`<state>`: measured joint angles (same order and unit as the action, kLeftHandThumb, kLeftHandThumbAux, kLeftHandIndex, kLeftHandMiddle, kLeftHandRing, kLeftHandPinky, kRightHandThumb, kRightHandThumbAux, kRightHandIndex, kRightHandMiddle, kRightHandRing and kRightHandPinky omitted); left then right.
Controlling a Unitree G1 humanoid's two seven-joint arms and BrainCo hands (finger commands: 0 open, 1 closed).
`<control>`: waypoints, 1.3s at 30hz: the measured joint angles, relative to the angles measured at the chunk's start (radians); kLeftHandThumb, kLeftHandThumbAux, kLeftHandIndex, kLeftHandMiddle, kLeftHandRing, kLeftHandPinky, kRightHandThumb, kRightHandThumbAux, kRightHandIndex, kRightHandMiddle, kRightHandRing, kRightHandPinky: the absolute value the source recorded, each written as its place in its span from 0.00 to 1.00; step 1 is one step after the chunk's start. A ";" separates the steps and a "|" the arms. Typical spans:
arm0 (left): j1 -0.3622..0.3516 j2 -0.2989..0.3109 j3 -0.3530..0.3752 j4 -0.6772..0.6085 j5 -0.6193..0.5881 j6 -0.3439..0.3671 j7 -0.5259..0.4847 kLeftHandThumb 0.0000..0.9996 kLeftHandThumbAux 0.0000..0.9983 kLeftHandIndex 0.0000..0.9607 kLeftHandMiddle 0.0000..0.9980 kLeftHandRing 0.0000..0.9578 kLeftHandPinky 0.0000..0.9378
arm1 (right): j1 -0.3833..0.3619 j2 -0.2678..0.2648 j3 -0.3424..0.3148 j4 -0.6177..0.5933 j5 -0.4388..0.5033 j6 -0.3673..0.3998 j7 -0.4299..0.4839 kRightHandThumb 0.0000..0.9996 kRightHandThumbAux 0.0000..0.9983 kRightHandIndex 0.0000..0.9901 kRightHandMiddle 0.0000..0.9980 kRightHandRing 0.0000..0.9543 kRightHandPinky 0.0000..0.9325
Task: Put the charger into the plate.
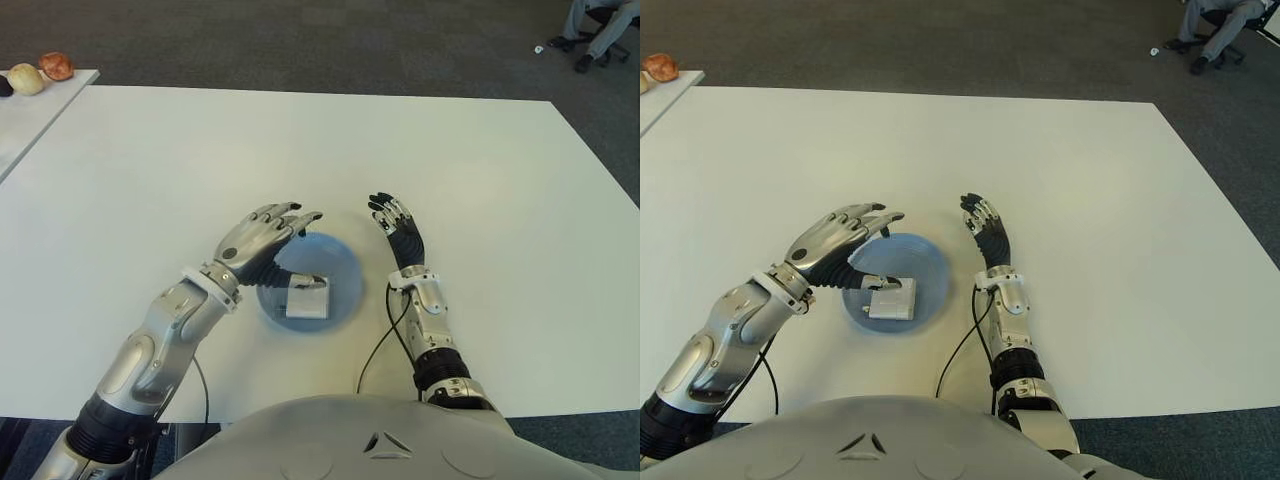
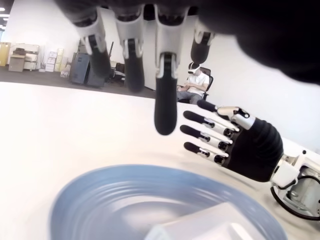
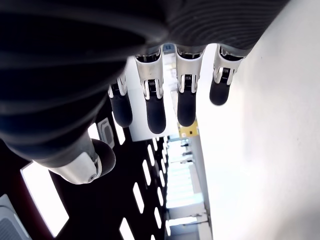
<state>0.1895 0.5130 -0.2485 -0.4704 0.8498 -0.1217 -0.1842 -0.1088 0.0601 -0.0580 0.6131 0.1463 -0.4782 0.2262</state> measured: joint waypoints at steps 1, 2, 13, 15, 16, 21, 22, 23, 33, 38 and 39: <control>0.000 -0.005 0.003 -0.001 0.004 0.000 0.011 0.34 0.31 0.00 0.00 0.00 0.00 | -0.001 0.000 0.000 0.002 0.000 0.000 0.002 0.01 0.61 0.23 0.24 0.16 0.07; 0.000 -0.010 0.006 -0.002 0.006 0.000 0.020 0.35 0.32 0.00 0.00 0.00 0.00 | -0.002 0.000 0.000 0.003 0.000 0.000 0.004 0.01 0.61 0.23 0.24 0.16 0.06; -0.077 -0.036 0.114 -0.066 -0.085 0.017 0.007 0.35 0.36 0.03 0.03 0.00 0.00 | -0.010 -0.001 -0.004 0.014 0.002 -0.001 0.024 0.00 0.61 0.22 0.23 0.15 0.09; -0.117 -0.033 0.146 -0.084 -0.121 0.036 -0.018 0.33 0.37 0.03 0.03 0.00 0.00 | -0.011 0.000 -0.004 0.016 0.002 -0.001 0.024 0.00 0.61 0.21 0.23 0.16 0.09; -0.140 -0.032 0.165 -0.094 -0.148 0.050 -0.039 0.32 0.38 0.03 0.03 0.00 0.00 | -0.011 0.000 -0.004 0.016 0.002 -0.001 0.024 0.00 0.61 0.21 0.23 0.16 0.09; -0.223 -0.025 0.223 -0.131 -0.221 0.093 -0.095 0.27 0.39 0.04 0.04 0.00 0.00 | -0.015 -0.001 -0.004 0.018 0.002 -0.003 0.025 0.00 0.60 0.21 0.23 0.16 0.11; -0.231 -0.025 0.229 -0.135 -0.228 0.096 -0.100 0.25 0.40 0.04 0.04 0.00 0.00 | -0.016 -0.001 -0.004 0.019 0.002 -0.003 0.026 0.00 0.60 0.21 0.23 0.16 0.12; -0.238 -0.025 0.231 -0.137 -0.236 0.099 -0.104 0.24 0.40 0.04 0.05 0.00 0.00 | -0.016 -0.001 -0.003 0.019 0.002 -0.003 0.027 0.00 0.61 0.21 0.23 0.16 0.11; -0.269 -0.033 0.236 -0.126 -0.292 0.111 -0.118 0.23 0.48 0.07 0.08 0.04 0.03 | -0.017 0.000 -0.008 0.023 0.007 -0.003 0.038 0.01 0.61 0.19 0.22 0.16 0.11; -0.291 -0.086 0.251 -0.116 -0.366 0.173 -0.117 0.21 0.57 0.08 0.09 0.05 0.05 | -0.018 0.000 -0.009 0.026 0.007 -0.003 0.038 0.01 0.61 0.19 0.22 0.16 0.11; -0.294 -0.100 0.256 -0.115 -0.382 0.189 -0.114 0.20 0.58 0.08 0.09 0.05 0.05 | -0.018 0.000 -0.009 0.026 0.007 -0.003 0.038 0.01 0.61 0.19 0.22 0.16 0.11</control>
<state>-0.1046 0.4126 0.0078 -0.5853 0.4676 0.0671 -0.2984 -0.1264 0.0598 -0.0671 0.6391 0.1533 -0.4814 0.2639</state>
